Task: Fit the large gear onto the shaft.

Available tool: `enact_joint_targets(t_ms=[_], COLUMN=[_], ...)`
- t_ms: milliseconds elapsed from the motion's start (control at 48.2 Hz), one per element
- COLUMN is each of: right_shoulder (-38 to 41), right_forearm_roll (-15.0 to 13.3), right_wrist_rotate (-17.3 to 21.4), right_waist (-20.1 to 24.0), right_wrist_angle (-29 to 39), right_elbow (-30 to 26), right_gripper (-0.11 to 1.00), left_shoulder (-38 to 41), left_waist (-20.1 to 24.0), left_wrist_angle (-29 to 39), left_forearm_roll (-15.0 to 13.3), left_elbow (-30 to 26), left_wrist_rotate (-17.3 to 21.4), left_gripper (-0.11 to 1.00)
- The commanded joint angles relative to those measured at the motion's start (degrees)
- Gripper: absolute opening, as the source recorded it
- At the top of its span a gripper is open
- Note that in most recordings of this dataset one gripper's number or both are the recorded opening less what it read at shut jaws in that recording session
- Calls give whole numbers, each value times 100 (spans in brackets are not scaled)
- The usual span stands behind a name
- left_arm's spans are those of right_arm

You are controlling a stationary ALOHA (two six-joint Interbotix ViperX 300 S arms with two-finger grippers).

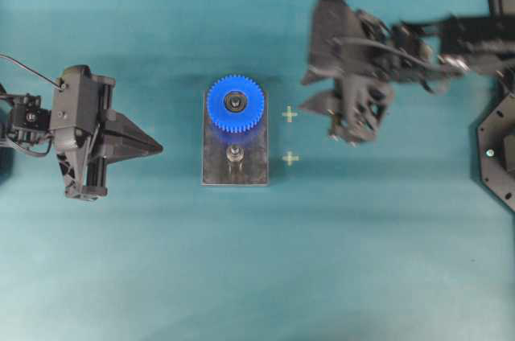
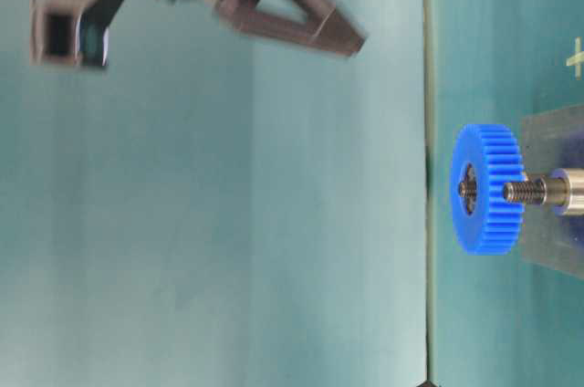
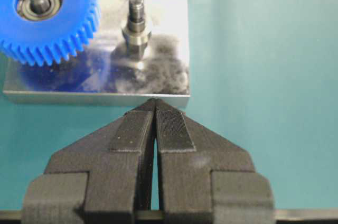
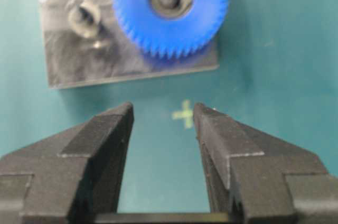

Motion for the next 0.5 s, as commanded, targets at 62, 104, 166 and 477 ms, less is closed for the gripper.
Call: enact_joint_targets(t_ms=[62,104,166,477], right_shoulder=[-343,-413,-501,-325], right_forearm_roll=[18,18,9,35], right_wrist_rotate=[0,0,0,325], right_waist=[176,220,272,650], right_wrist_angle=[-756,-993,-1362,-2206], right_elbow=[501,642,844,1652], right_gripper=[49,49,49,50], left_shoulder=[-26,-26,-26,-35], left_waist=[9,9,9,9], left_wrist_angle=[-53,-62,-53,-62], left_forearm_roll=[9,18,9,9], left_elbow=[-123,-123,-141,-141], left_wrist_rotate=[9,-9,-62,-70], left_gripper=[0,0,0,0])
